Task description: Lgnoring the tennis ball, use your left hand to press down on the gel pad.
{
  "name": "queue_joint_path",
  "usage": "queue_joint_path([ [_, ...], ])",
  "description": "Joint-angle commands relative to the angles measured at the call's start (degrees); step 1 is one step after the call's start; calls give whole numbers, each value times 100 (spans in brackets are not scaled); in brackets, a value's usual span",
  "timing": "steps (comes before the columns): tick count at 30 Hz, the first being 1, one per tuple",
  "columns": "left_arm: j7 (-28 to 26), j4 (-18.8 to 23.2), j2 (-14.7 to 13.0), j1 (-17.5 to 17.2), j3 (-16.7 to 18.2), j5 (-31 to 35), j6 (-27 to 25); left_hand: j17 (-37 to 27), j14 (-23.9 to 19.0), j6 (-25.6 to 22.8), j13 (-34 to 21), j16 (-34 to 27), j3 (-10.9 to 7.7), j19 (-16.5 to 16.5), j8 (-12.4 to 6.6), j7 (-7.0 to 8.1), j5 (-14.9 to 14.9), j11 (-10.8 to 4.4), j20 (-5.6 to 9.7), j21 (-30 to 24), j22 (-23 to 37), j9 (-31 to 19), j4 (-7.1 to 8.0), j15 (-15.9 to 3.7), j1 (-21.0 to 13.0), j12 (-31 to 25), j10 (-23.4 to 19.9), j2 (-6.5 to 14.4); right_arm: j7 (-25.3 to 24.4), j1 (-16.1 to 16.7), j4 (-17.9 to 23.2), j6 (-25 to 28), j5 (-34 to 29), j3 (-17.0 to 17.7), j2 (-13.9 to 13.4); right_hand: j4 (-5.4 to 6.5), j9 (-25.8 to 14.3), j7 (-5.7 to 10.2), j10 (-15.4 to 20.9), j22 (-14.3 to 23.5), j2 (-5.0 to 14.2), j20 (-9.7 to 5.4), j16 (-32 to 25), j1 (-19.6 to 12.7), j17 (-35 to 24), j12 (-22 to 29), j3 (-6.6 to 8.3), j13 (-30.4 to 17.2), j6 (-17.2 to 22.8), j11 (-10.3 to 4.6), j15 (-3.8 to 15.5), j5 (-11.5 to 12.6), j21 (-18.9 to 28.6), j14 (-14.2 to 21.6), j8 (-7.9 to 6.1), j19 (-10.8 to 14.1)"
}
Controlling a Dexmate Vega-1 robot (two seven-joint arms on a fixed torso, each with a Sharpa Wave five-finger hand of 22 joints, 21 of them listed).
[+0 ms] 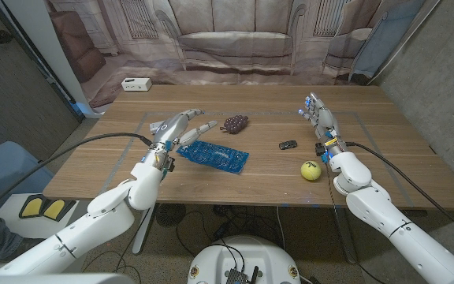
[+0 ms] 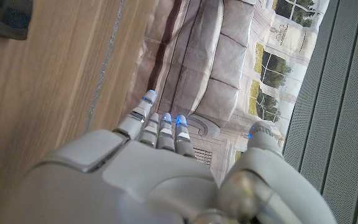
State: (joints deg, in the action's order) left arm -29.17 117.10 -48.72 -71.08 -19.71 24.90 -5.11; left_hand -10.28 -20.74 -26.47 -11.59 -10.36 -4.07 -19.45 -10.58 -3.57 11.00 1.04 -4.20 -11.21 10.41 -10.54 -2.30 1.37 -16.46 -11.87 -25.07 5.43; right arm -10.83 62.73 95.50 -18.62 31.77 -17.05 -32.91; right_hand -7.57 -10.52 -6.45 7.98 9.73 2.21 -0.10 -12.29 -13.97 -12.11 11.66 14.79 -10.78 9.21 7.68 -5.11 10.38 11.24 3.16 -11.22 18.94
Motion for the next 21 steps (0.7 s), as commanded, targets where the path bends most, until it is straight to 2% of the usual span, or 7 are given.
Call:
queue_joint_path([
  [1, -146, -293, 198, -133, 392, -825, 780, -7, 15, 51, -9, -25, 9, 40, 18, 9, 1, 49, -24, 5, 1, -7, -10, 16, 7, 13, 7, -23, -3, 54, 47, -84, -50, 27, -12, 1, -25, 17, 57, 11, 57, -11, 2, -27, -27, -19, -9, -27, 35, 10, -20, -9, 0, 56, 1, 50],
  [7, -13, -530, 359, -93, 498, -1340, 1246, -8, 57, 195, -9, -16, 14, 60, 52, 26, 1, 82, -43, 4, 1, -6, -10, 37, 17, 18, 38, -29, -27, 73, 87, -102, -75, 40, -10, 1, -25, 17, 59, 11, 59, -11, 1, -26, -28, -19, -12, -27, 36, 2, -18, -8, -1, 60, 1, 51],
  [14, 18, -630, 588, -86, 553, -1635, 1385, -8, 81, 368, -8, -16, 19, 62, 80, -7, 1, 126, -51, -2, 1, -4, -12, 60, 25, 28, 84, -35, -46, 114, 131, -89, -76, 65, -26, 0, -25, 12, 66, 11, 61, -10, 4, -28, -28, -17, -15, -27, 35, 2, -15, -8, -1, 56, 2, 52],
  [21, 285, -722, 677, -42, 615, -2076, 1519, -8, 124, 487, -9, -11, 23, 89, 70, -90, 3, 200, -4, 2, -3, -3, -19, 131, 26, 38, 143, -44, 71, 109, 82, -177, -52, 64, -35, -9, -25, -43, 47, 9, 77, -59, 6, -52, -25, -26, -7, -28, 12, 16, -9, -4, 9, 59, 11, 89],
])
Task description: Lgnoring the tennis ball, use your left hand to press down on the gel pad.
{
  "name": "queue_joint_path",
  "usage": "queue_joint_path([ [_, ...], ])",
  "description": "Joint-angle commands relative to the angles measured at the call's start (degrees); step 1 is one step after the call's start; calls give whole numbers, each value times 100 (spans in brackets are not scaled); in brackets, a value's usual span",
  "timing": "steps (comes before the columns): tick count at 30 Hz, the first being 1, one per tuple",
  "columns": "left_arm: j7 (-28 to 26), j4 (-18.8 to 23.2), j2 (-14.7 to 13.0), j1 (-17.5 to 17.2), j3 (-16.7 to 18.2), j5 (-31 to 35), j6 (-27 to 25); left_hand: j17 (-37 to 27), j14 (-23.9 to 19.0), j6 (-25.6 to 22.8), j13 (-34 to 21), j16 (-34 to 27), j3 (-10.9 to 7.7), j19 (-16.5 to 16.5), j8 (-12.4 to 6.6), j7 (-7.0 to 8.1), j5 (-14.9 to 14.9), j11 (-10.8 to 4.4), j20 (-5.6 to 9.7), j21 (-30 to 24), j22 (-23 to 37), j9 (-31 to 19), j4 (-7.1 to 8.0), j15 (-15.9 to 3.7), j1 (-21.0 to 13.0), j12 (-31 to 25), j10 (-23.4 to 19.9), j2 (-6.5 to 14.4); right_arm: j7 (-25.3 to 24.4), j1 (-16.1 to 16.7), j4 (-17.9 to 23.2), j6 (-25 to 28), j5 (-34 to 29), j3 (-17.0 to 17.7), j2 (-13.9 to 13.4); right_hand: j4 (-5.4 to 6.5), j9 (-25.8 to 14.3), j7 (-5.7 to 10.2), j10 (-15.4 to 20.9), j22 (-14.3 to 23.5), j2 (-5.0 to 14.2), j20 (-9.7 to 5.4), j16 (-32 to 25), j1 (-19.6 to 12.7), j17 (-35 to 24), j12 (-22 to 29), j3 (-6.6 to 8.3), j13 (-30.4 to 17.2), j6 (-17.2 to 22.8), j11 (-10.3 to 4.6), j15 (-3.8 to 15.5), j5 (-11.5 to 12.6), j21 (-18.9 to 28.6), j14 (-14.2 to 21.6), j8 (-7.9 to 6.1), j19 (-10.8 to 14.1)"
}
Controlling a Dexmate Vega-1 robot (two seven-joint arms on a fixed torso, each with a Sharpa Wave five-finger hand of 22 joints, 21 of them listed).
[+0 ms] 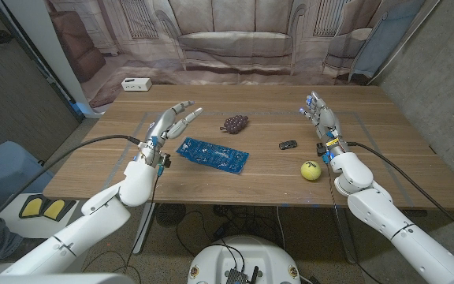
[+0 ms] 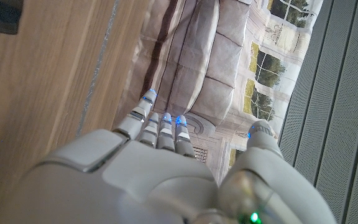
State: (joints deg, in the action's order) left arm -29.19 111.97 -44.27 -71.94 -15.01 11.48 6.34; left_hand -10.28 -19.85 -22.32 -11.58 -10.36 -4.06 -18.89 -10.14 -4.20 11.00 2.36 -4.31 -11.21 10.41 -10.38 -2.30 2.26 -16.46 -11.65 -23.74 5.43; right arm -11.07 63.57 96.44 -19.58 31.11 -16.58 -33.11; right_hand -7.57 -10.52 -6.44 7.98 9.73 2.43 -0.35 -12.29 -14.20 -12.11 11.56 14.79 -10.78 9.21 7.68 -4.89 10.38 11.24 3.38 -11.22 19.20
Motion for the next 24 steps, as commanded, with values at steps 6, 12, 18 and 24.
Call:
queue_joint_path([
  [6, 592, -373, 339, 89, 232, -1358, 665, -9, 79, 111, -10, -2, 24, 64, 15, -55, 5, 80, 18, 10, -4, -18, -25, 78, 25, 21, 46, -48, 102, 33, 9, -49, 29, 21, -29, -19, -26, -49, 44, 8, 64, -37, 7, -51, -22, -17, 1, -28, 15, 25, -52, -1, 8, 42, 9, 68],
  [12, 909, -655, 486, 184, 285, -2002, 1021, -9, 85, 131, -10, -7, 28, 71, 5, -73, 6, 102, 16, 9, -5, -17, -28, 86, 26, 22, 67, -54, 65, 44, 52, -18, -2, 26, -44, -27, -24, -128, 69, 6, 58, -32, 10, -65, -19, -10, -3, -27, 65, 73, -96, -2, 7, 43, -9, 79],
  [18, 973, -739, 656, 168, 352, -2403, 1199, -9, 90, 132, -10, -10, 30, 75, -7, -87, 6, 116, 9, 8, -6, -16, -31, 104, 27, 12, 56, -59, 47, 28, 48, -19, -23, 23, -30, -27, -23, -134, 75, 5, 53, -20, 7, -63, -20, -9, -9, -25, 77, 83, -97, -3, 6, 53, -12, 85],
  [24, 1334, -804, 698, 165, 411, -3057, 1278, -10, 93, 139, -9, -15, 31, 76, -18, -93, 8, 125, 1, 4, -6, -15, -33, 108, 29, 7, 60, -59, 68, 6, 10, -30, -42, 4, -23, -25, -22, -130, 82, 4, 49, -9, 4, -60, -22, -8, -15, -24, 88, 80, -101, -4, 3, 61, -13, 83],
])
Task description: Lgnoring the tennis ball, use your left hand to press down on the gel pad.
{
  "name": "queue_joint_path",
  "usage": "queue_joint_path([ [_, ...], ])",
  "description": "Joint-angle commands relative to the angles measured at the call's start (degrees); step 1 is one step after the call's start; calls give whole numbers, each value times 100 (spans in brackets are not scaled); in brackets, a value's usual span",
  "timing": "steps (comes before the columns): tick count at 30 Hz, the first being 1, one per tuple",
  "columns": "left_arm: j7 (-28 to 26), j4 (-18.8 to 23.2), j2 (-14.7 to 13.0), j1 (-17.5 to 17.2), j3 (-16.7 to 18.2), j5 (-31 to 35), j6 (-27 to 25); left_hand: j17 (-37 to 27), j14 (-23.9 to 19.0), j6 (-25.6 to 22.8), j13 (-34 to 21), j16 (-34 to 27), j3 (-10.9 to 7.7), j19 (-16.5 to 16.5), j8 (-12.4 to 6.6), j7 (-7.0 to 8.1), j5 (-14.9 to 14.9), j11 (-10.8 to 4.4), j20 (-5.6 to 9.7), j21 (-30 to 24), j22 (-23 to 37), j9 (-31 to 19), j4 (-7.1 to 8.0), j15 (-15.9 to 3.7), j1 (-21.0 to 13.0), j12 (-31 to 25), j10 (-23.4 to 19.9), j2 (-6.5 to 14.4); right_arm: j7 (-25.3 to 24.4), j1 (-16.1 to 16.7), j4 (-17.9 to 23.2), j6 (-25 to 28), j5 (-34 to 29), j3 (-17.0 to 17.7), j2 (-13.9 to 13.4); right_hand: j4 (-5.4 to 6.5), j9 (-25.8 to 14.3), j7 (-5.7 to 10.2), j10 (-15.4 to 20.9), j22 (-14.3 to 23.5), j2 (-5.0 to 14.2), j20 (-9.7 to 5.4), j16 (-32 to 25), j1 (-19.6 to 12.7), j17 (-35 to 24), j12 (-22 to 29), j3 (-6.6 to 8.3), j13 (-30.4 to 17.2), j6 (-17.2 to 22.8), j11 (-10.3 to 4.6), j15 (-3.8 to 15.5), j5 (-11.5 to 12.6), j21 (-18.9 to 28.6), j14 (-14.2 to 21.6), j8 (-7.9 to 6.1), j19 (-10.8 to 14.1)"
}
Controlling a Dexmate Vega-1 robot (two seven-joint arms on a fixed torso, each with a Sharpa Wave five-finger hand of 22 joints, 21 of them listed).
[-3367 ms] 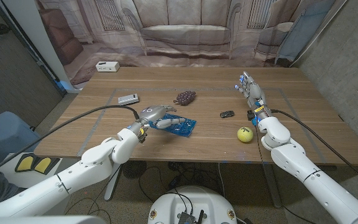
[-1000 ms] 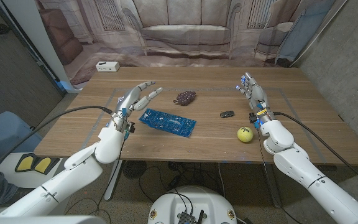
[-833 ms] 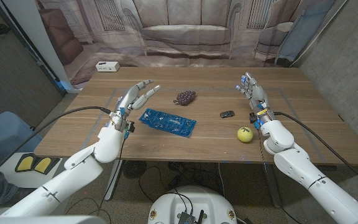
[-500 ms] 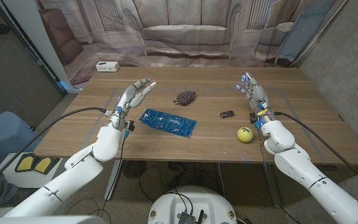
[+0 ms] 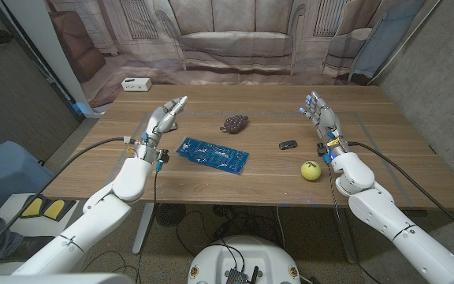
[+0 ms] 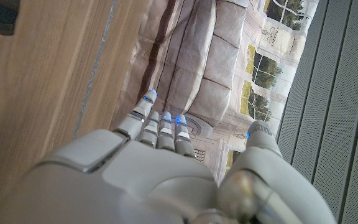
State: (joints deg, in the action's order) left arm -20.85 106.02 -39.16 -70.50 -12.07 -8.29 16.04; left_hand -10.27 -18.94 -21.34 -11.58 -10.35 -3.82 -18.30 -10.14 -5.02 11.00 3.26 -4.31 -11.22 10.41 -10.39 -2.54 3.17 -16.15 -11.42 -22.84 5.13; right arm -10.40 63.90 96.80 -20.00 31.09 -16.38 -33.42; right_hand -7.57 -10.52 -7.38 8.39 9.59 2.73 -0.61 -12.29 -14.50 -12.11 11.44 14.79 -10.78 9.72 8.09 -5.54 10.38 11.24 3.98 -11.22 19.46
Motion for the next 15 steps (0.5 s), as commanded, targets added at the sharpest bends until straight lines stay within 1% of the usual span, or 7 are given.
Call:
queue_joint_path([
  [1, 547, -235, 190, 30, 120, -1154, 318, -10, 1, 43, -10, -17, 7, 18, -19, -19, 8, 37, 1, 5, -6, -14, -10, 18, -2, -15, -27, -28, -1, -32, -35, 13, -34, -18, 16, -25, -21, -36, 45, 18, 19, 17, 3, -29, -22, 6, -15, -24, 39, 38, -35, -4, 2, 2, -14, 54],
  [10, 964, -420, 205, 92, 141, -1865, 310, -11, 24, 66, -10, -14, 9, 46, -24, -40, 9, 60, -4, 11, -6, -14, -11, 55, 2, -10, 8, -27, -10, -64, -59, 28, -62, -33, 18, -22, -20, -27, 64, 18, 19, 26, 1, -24, -24, 12, -21, -23, 55, 39, -40, -5, -1, 9, -17, 51],
  [15, 1315, -525, 223, 121, 156, -2412, 325, -12, 38, 99, -10, -14, 10, 68, -21, -48, 10, 74, -11, 15, -6, -13, -11, 70, 6, -11, 22, -27, -21, -66, -35, 58, -67, -31, 4, -20, -20, -21, 78, 18, 15, 28, 0, -21, -26, 16, -27, -23, 67, 32, -39, -6, -4, 12, -19, 48],
])
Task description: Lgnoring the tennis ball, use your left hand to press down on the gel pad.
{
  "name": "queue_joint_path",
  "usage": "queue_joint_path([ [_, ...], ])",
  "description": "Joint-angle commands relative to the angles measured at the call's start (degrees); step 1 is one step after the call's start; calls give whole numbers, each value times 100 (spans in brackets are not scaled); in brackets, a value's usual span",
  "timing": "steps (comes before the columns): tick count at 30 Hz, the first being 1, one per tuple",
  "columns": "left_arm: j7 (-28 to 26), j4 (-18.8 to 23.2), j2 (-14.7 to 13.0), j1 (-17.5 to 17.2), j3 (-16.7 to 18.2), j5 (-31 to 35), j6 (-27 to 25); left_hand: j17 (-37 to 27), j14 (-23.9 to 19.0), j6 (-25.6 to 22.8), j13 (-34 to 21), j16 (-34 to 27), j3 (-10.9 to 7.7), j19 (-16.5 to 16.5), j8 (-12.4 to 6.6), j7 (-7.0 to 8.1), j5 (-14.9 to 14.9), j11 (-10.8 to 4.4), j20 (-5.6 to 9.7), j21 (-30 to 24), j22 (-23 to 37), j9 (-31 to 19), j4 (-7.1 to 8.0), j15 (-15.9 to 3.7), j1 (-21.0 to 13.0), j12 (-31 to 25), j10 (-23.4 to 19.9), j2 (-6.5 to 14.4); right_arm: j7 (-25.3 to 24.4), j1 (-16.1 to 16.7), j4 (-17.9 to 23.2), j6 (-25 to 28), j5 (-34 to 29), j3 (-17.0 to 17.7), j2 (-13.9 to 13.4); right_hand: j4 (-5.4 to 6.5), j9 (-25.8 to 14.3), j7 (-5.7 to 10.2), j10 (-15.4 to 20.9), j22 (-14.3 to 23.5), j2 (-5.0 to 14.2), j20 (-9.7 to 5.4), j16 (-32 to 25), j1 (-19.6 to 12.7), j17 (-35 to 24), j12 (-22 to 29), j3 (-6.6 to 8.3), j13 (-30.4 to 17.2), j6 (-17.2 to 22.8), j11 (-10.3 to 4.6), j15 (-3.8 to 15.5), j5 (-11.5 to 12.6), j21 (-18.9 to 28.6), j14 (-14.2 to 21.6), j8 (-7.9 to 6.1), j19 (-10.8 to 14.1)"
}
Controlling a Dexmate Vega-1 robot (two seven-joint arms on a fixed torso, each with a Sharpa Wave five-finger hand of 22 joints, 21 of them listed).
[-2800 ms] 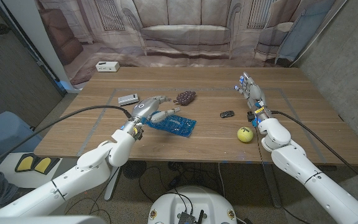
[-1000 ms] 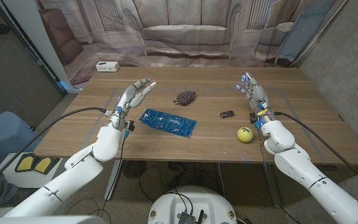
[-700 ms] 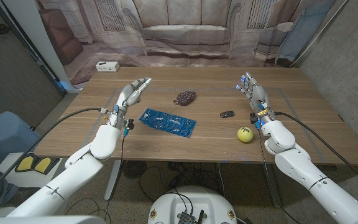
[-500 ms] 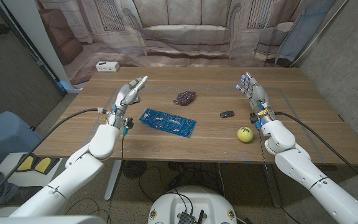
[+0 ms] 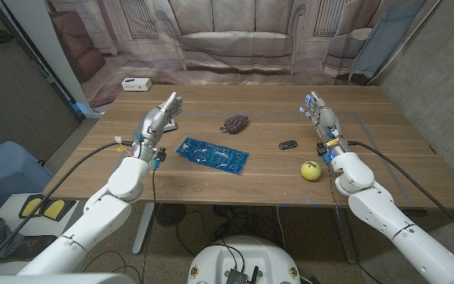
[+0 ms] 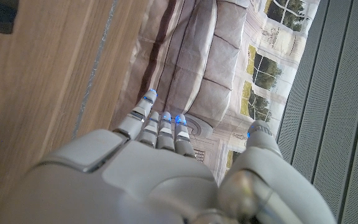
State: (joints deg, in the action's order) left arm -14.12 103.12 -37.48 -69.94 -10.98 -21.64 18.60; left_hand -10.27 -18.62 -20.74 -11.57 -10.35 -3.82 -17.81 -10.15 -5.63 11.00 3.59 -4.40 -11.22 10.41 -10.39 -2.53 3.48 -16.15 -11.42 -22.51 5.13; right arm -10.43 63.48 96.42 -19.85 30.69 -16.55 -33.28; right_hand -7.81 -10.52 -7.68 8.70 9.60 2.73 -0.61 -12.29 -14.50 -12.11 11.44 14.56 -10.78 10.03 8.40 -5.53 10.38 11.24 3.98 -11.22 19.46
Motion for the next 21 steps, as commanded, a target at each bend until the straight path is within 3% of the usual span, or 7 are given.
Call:
queue_joint_path([
  [1, 696, -250, 60, 68, 51, -1167, 75, -12, 14, 37, -10, -13, 11, 27, -24, 1, 10, 45, -8, 16, -7, -13, -11, 47, 7, -11, -7, -27, -18, -24, 5, 47, -23, -14, -9, 4, -20, 15, 50, 17, 15, 28, -1, -21, -26, 16, -4, -23, 37, -2, -42, -6, -4, 14, -20, 48],
  [13, 857, -433, 129, 127, 70, -1559, 165, -13, 54, 79, -10, -10, 11, 68, -25, -8, 11, 63, 1, 21, -6, -12, -12, 55, 12, -6, 41, -20, -47, -13, 71, 155, -33, 2, -75, 8, -18, 19, 57, 18, 12, 38, 1, -15, -29, 14, -14, -22, 39, -5, -36, -7, -9, 13, -15, 41],
  [21, 990, -610, 174, 281, 16, -1923, -47, -15, 174, 245, -9, 8, 9, 206, 2, -24, 15, 100, 7, 48, -6, -11, -14, 64, 17, 22, 181, -6, 86, -136, 65, 259, -25, -11, -179, 9, -18, 31, 61, 18, 13, 38, 2, -13, -30, 13, -18, -21, 38, -12, -31, -7, -10, 12, -12, 40],
])
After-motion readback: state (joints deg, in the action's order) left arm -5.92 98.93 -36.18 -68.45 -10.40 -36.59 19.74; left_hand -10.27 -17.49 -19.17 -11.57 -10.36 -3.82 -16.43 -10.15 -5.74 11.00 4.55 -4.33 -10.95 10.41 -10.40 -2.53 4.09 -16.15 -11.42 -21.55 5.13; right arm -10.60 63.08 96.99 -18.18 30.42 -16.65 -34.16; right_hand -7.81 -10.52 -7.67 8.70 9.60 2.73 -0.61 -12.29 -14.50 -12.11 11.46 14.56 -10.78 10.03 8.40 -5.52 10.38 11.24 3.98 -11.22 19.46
